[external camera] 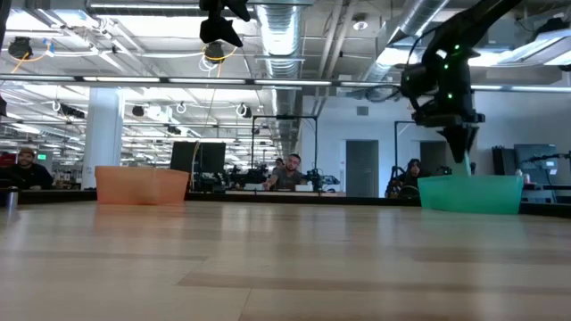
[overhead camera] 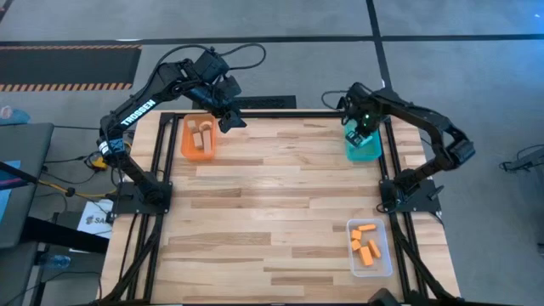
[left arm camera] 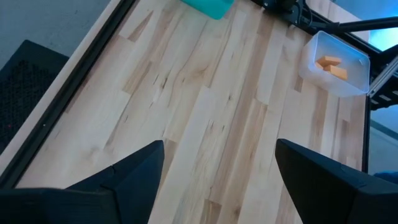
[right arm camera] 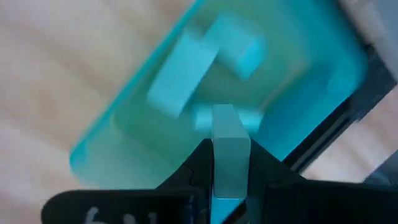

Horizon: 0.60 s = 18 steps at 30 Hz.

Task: Sort & place blocks by color
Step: Put the blue block into the blue bin

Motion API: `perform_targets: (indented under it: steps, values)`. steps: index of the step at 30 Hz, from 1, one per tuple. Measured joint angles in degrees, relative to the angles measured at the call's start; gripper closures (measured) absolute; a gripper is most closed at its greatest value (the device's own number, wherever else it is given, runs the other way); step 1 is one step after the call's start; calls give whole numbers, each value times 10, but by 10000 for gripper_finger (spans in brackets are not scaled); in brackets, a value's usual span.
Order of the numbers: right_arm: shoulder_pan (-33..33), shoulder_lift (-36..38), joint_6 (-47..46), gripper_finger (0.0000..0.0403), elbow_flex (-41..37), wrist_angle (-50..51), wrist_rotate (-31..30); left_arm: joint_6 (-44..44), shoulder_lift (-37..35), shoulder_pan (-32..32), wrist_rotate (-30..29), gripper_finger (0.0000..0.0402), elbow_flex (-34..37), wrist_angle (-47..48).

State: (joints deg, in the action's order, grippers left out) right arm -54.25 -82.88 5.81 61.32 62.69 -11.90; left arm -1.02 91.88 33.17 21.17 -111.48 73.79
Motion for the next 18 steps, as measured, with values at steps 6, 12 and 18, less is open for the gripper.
perform_targets:
  steps: [6,12,18]
  values:
    - [21,-36,15,343,-1,71,47,-7,0,0,0,107,0,0]
    - [41,-46,21,336,-1,82,47,-7,0,0,7,107,0,0]
    - [40,-42,17,291,0,80,47,-7,0,0,14,107,0,4]
